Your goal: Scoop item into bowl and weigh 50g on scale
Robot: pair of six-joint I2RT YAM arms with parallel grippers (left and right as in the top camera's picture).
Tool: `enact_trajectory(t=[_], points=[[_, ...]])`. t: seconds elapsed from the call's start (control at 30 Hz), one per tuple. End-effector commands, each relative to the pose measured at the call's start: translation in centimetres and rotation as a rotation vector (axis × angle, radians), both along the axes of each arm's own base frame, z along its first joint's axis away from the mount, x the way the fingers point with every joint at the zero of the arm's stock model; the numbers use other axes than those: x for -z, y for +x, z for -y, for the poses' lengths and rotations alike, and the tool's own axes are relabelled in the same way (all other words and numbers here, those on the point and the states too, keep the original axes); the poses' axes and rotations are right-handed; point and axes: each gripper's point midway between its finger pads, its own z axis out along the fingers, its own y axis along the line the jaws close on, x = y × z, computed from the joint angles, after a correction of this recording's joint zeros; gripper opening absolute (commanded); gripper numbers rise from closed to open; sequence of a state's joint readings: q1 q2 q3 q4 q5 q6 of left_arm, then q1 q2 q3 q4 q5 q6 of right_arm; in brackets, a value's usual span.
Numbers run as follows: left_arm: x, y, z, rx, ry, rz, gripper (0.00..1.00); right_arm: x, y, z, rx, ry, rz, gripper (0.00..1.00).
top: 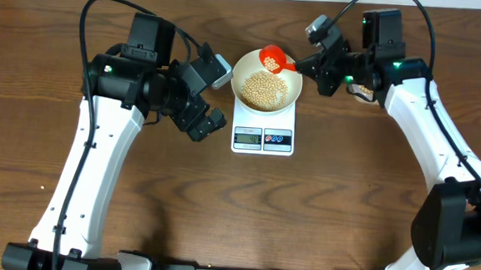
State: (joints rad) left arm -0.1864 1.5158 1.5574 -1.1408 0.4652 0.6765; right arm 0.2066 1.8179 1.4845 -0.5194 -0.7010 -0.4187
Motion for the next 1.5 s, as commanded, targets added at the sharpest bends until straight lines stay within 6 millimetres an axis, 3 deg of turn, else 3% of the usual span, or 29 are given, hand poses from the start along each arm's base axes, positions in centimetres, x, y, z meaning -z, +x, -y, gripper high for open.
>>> enact_trajectory(t=[0.0,1.47], points=[[-0.16,-0.25,0.14,-0.002,-0.008,-0.002,0.98,-1.34,-0.18,-0.27,-0.019,-0.016,0.058,0.01],[-0.15,-0.26,0.14,-0.002,-0.008,-0.002,0.98,-0.67,-0.08,-0.86,-0.029,-0.099,0.109,0.01]])
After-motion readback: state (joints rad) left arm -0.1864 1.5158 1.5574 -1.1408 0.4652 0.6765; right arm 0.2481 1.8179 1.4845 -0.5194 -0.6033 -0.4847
